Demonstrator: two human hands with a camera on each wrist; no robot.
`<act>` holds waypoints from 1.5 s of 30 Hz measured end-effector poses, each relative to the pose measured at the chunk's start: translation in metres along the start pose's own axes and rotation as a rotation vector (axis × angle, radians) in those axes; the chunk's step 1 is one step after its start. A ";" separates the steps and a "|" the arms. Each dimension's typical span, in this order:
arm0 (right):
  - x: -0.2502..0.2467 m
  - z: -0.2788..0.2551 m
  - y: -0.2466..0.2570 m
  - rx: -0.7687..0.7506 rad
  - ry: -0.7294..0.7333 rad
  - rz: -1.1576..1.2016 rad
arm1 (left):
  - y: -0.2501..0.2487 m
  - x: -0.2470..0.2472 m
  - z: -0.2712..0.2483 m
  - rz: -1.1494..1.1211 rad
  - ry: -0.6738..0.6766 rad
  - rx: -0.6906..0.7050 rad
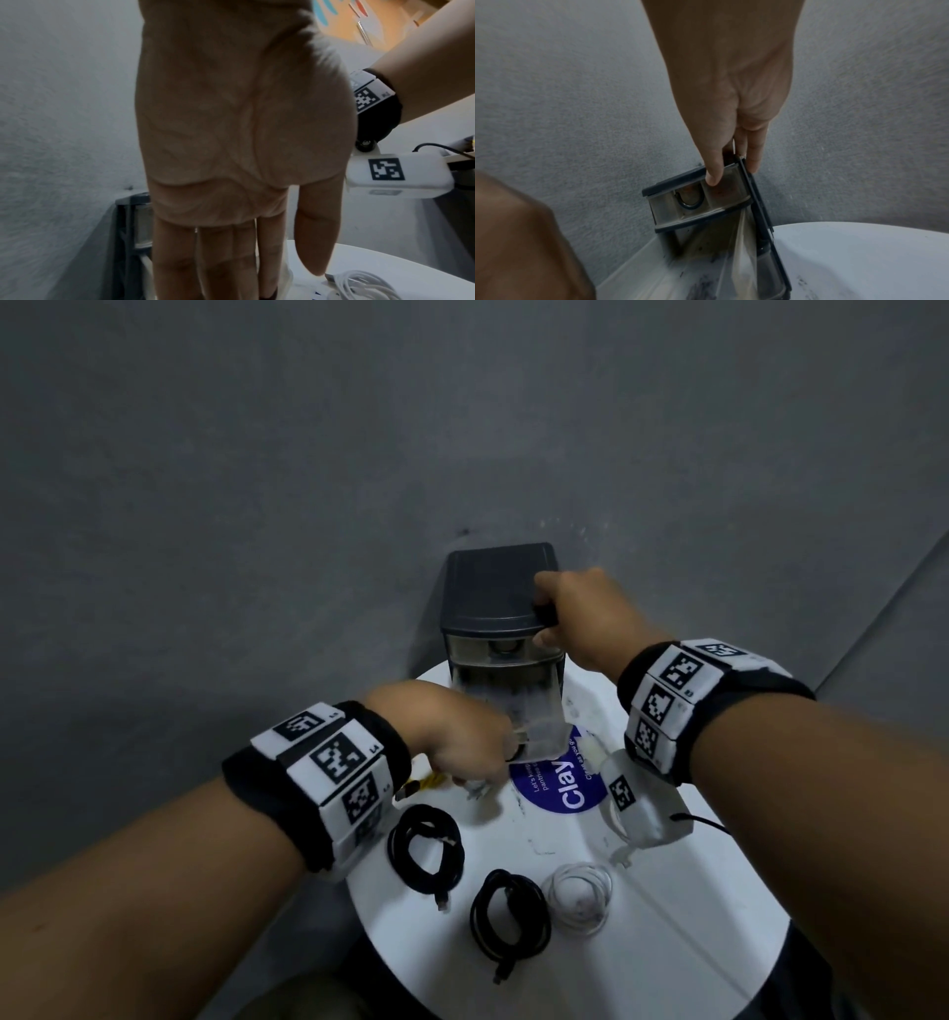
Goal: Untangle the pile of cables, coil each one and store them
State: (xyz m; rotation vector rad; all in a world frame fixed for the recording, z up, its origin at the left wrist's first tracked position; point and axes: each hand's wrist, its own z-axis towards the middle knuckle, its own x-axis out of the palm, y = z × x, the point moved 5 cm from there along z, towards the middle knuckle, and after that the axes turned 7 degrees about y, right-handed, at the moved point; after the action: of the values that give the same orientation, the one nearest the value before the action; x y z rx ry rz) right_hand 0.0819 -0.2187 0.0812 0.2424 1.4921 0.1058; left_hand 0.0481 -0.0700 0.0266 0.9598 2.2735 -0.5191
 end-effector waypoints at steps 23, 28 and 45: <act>0.007 -0.023 -0.020 -0.094 0.209 -0.071 | 0.025 0.003 -0.029 -0.264 -0.205 0.194; 0.013 -0.063 -0.059 0.042 0.156 -0.030 | 0.047 0.008 -0.025 -0.371 -0.358 0.169; 0.089 -0.121 -0.103 0.296 0.393 -0.031 | 0.071 -0.029 0.001 -0.491 -0.833 0.039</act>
State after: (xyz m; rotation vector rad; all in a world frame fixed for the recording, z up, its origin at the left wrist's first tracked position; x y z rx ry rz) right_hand -0.0396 -0.2876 -0.0355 0.4560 1.9027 -0.0997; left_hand 0.1171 -0.0387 0.0368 0.1070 1.6961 -0.9585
